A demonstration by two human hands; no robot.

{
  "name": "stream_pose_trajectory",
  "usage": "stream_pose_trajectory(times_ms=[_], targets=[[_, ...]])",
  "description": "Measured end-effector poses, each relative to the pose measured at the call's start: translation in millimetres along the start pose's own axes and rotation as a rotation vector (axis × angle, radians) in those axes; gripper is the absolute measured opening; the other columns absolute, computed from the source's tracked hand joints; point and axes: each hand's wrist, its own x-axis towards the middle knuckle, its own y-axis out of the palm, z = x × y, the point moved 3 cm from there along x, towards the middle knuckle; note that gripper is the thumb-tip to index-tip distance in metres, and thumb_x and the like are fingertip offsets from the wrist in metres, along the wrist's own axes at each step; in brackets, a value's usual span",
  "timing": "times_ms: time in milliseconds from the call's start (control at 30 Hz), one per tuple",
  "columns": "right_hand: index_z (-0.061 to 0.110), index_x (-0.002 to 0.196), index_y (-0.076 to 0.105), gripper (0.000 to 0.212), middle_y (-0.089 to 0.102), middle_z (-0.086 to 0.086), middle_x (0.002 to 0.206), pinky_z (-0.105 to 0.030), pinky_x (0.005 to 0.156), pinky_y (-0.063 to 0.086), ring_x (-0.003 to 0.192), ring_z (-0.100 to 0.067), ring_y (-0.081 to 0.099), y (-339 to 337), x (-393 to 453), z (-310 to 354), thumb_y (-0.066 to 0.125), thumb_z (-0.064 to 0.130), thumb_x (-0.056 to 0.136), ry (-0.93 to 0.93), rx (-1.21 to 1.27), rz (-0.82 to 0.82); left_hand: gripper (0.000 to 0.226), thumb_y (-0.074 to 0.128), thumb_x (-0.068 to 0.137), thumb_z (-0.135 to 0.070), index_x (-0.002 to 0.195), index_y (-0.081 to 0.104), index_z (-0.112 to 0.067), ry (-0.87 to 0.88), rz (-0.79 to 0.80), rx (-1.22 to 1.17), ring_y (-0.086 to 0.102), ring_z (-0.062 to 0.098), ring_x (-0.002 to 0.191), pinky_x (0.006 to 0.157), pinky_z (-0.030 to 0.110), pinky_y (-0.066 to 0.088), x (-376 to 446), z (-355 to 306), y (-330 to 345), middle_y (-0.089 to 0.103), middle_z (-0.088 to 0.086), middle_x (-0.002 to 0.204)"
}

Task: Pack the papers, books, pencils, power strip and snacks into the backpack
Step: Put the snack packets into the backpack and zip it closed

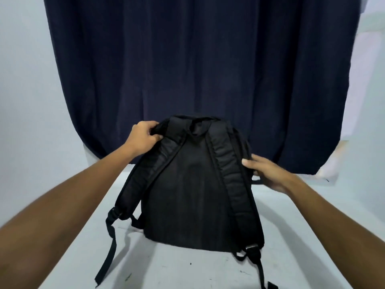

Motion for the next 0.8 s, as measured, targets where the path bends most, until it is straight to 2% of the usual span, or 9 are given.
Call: stream_pose_trajectory(times_ms=[67,133,267,333,467,600,700,733,800], targets=[[0.023,0.122,0.062,0.092,0.069,0.000,0.118,-0.043,0.093,0.048,0.108,-0.020,0.063,4,4,-32,0.088,0.061,0.042,0.078,0.122,0.068,0.030,0.066,0.089,-0.007,0.118,0.066,-0.010,-0.003,0.034,-0.001,0.063,0.020,0.104,0.087,0.025,0.044,3,1,3,0.067,0.001,0.103],[0.013,0.125,0.060,0.095,0.068,-0.008,0.120,-0.043,0.093,0.050,0.110,-0.024,0.064,11,10,-44,0.090,0.053,0.045,0.063,0.280,0.058,0.034,0.065,0.090,-0.010,0.123,0.062,-0.012,-0.009,0.051,0.032,0.061,0.022,0.109,0.091,0.026,0.044,6,4,6,0.068,0.005,0.112],[0.003,0.126,0.057,0.058,0.065,-0.014,0.125,-0.035,0.094,0.053,0.113,-0.025,0.064,24,18,-39,0.074,0.025,0.075,-0.041,0.493,-0.061,0.049,0.062,0.088,-0.012,0.136,0.050,-0.015,0.071,-0.115,0.059,0.053,0.024,0.122,0.105,0.033,0.041,-16,8,8,0.059,0.005,0.131],[0.003,0.124,0.059,0.053,0.067,-0.013,0.122,-0.033,0.089,0.055,0.109,-0.024,0.066,28,20,-38,0.072,0.020,0.075,-0.061,0.528,-0.128,0.052,0.063,0.085,-0.015,0.136,0.050,-0.014,0.186,-0.209,0.107,0.045,0.025,0.126,0.105,0.032,0.036,-46,4,17,0.054,0.006,0.134],[0.007,0.116,0.064,0.036,0.071,-0.010,0.112,-0.033,0.081,0.056,0.100,-0.023,0.069,35,16,-33,0.072,0.014,0.081,-0.071,0.480,-0.255,0.039,0.059,0.081,-0.023,0.118,0.063,-0.012,0.372,-0.280,0.164,0.050,0.024,0.109,0.092,0.034,0.043,-111,-13,46,0.060,0.003,0.117],[0.010,0.112,0.066,0.025,0.072,-0.007,0.106,-0.030,0.074,0.058,0.096,-0.021,0.070,45,5,-26,0.069,0.012,0.087,-0.076,0.432,-0.347,0.031,0.057,0.080,-0.029,0.106,0.068,-0.015,0.241,-0.030,0.051,0.057,0.017,0.092,0.083,0.035,0.050,-156,-12,77,0.064,-0.003,0.101],[0.012,0.107,0.066,0.019,0.072,-0.003,0.101,-0.026,0.071,0.057,0.093,-0.017,0.069,55,-3,-21,0.068,0.012,0.088,-0.108,0.355,-0.420,0.049,0.061,0.080,-0.034,0.127,0.060,-0.017,0.072,0.119,-0.066,0.059,0.019,0.112,0.094,0.036,0.050,-186,-21,99,0.062,0.000,0.123],[0.014,0.104,0.067,0.016,0.071,-0.001,0.101,-0.026,0.074,0.056,0.093,-0.015,0.068,59,-7,-19,0.068,0.012,0.088,-0.134,0.310,-0.446,0.064,0.063,0.081,-0.039,0.139,0.048,-0.018,0.004,0.194,-0.140,0.050,0.020,0.128,0.103,0.036,0.045,-194,-28,107,0.054,0.001,0.138],[0.019,0.098,0.067,0.010,0.071,0.002,0.100,-0.028,0.082,0.054,0.094,-0.013,0.067,68,-13,-13,0.067,0.016,0.089,-0.215,0.125,-0.485,0.094,0.063,0.079,-0.055,0.154,0.014,-0.027,-0.141,0.367,-0.260,0.011,0.022,0.149,0.119,0.042,0.023,-204,-42,119,0.017,0.004,0.161]])
